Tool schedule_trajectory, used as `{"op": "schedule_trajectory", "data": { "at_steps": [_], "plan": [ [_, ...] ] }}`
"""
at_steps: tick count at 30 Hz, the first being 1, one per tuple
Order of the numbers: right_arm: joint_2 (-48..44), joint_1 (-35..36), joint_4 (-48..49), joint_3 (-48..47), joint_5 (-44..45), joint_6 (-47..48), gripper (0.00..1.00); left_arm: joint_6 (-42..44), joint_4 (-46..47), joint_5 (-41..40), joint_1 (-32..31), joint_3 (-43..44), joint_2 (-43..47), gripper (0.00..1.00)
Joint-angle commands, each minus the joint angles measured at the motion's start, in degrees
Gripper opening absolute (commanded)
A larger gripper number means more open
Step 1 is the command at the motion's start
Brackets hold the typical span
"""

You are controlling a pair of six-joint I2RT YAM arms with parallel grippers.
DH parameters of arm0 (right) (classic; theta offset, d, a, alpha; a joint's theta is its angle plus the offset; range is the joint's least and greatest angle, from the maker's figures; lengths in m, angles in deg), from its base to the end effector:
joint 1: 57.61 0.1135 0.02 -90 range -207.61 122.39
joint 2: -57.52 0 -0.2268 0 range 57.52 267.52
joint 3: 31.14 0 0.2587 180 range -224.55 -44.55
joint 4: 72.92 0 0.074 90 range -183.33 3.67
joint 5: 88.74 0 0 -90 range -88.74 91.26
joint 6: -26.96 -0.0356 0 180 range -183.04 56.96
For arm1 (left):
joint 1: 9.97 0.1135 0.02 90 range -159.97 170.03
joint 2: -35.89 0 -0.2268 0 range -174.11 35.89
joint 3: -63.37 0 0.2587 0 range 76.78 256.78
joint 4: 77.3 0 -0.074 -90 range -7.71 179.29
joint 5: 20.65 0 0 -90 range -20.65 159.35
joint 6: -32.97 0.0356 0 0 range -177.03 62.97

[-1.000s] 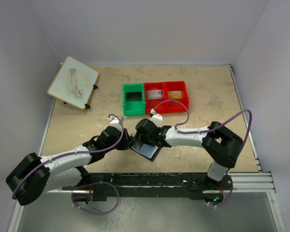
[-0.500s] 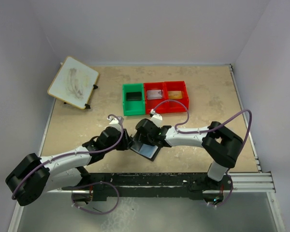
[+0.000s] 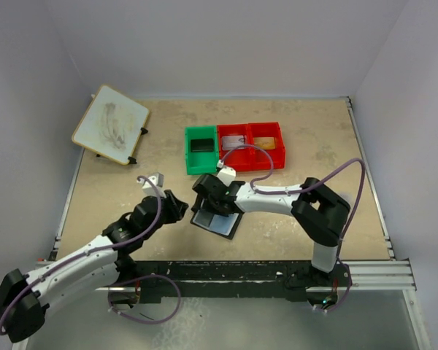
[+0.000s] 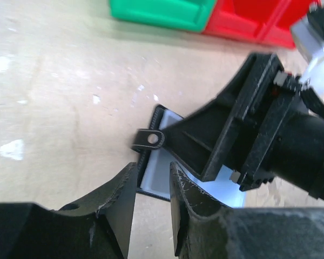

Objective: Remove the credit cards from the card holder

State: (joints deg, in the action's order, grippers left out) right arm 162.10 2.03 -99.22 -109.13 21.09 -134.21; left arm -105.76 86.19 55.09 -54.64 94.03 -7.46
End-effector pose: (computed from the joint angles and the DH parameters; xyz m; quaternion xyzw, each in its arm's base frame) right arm 0.1991 0.3160 0.1315 0.1483 0.9236 0.2171 0.2789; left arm 0.1499 -0.1359 0.1594 -0.0931 0.8531 -0.2920 0.4223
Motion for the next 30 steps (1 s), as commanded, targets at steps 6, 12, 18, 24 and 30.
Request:
{"op": "schedule_trajectory", "data": {
  "at_steps": [6, 12, 18, 24, 30],
  "plan": [
    [7.82, 1.41, -15.12, -7.58, 6.26, 0.69, 0.72, -5.39, -13.25, -14.95, -0.07, 0.67, 9.83, 0.27],
    [10.58, 2.63, -19.29, -10.39, 8.86, 0.49, 0.71, -5.01, -13.77, -15.53, -0.07, 1.41, 8.95, 0.27],
    [9.1, 2.59, -16.25, -7.99, 5.5, -0.27, 0.64, -3.24, -9.3, -10.61, -0.03, 0.69, 6.58, 0.27],
    [3.12, 2.27, -5.43, -1.34, 1.48, 1.01, 0.61, -0.1, 1.98, 2.11, -0.07, -1.29, -0.15, 0.31],
    [2.17, 1.36, -2.02, 1.0, -1.16, 1.19, 0.62, 0.11, 13.53, 11.23, -0.07, -2.59, -7.96, 0.34]
  ]
}}
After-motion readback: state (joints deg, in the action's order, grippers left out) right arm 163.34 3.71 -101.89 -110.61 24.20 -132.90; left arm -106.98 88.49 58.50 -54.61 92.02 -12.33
